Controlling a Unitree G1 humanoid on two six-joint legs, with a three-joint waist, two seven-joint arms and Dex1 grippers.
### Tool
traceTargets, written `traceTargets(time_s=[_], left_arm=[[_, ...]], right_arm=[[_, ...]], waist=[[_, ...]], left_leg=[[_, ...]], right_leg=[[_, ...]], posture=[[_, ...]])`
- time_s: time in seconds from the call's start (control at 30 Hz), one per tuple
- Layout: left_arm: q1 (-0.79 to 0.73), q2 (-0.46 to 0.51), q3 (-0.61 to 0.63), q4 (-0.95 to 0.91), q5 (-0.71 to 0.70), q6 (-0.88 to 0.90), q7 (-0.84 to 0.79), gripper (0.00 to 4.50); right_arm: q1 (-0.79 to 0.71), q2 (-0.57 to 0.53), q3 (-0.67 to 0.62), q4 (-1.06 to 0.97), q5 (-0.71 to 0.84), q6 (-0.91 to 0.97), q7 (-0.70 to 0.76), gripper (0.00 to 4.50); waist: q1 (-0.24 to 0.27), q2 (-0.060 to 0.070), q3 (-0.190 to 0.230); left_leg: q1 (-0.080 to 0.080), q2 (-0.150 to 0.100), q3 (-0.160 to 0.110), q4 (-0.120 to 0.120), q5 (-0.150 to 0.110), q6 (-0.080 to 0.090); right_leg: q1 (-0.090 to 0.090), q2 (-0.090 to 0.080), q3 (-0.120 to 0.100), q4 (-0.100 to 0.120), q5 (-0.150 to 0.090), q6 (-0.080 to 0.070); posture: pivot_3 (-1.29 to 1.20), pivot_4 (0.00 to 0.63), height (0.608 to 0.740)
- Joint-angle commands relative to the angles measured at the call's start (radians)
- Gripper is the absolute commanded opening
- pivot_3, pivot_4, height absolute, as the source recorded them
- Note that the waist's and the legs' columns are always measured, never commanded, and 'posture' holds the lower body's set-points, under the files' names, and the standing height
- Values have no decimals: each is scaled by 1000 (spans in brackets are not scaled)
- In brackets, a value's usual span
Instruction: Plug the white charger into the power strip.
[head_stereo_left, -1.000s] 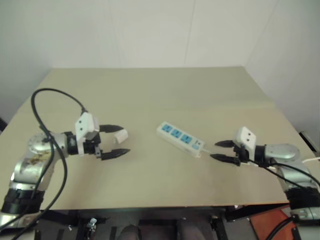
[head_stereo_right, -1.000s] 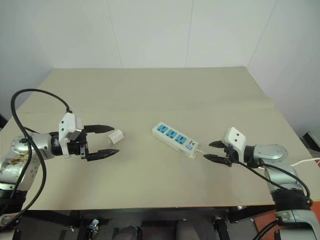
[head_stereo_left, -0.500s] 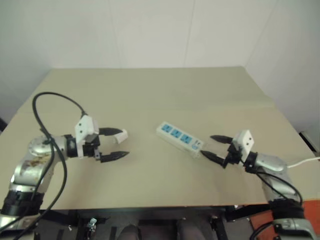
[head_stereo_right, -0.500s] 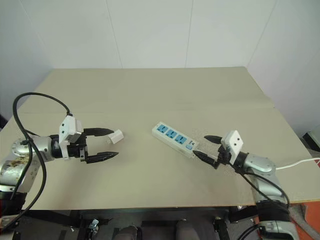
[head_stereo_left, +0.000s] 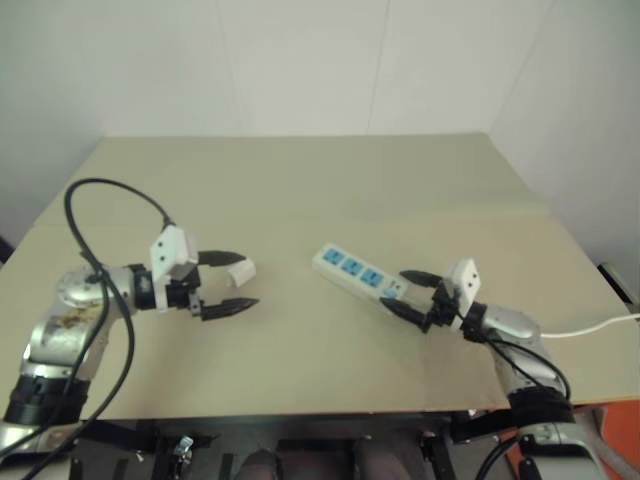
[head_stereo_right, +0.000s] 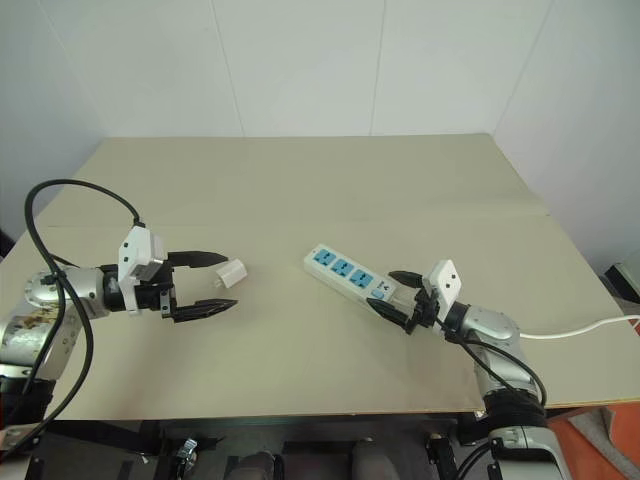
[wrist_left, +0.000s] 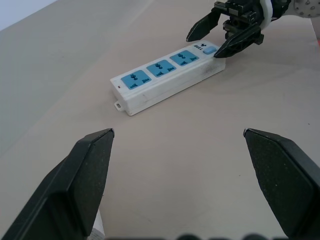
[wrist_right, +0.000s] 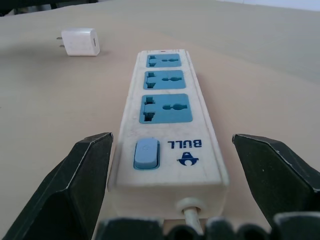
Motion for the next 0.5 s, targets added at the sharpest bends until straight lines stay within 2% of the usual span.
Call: traceTargets(time_s=[0.03, 0.4, 0.5], left_arm=[[5, 1, 13, -27, 1, -12, 7, 4500], [-4, -9, 11, -29, 3, -16, 18, 4500], [-9, -11, 6, -27, 7, -18, 23, 4500]], right_arm=[[-23, -2, 4, 8, 6, -34, 20, 4470], [-30, 8, 5, 57, 2, -42, 9, 4470], [-39, 11, 4, 75, 6, -32, 14, 3904]], waist=[[0, 0, 0], [-3, 0, 0], [-3, 0, 0]], left_leg=[[0, 0, 0, 0, 0, 0], [0, 0, 0, 0, 0, 0], [0, 0, 0, 0, 0, 0]], right_leg=[[0, 0, 0, 0, 0, 0], [0, 0, 0, 0, 0, 0], [0, 0, 0, 0, 0, 0]], posture=[[0, 150, 740], [0, 150, 740], [0, 150, 740]])
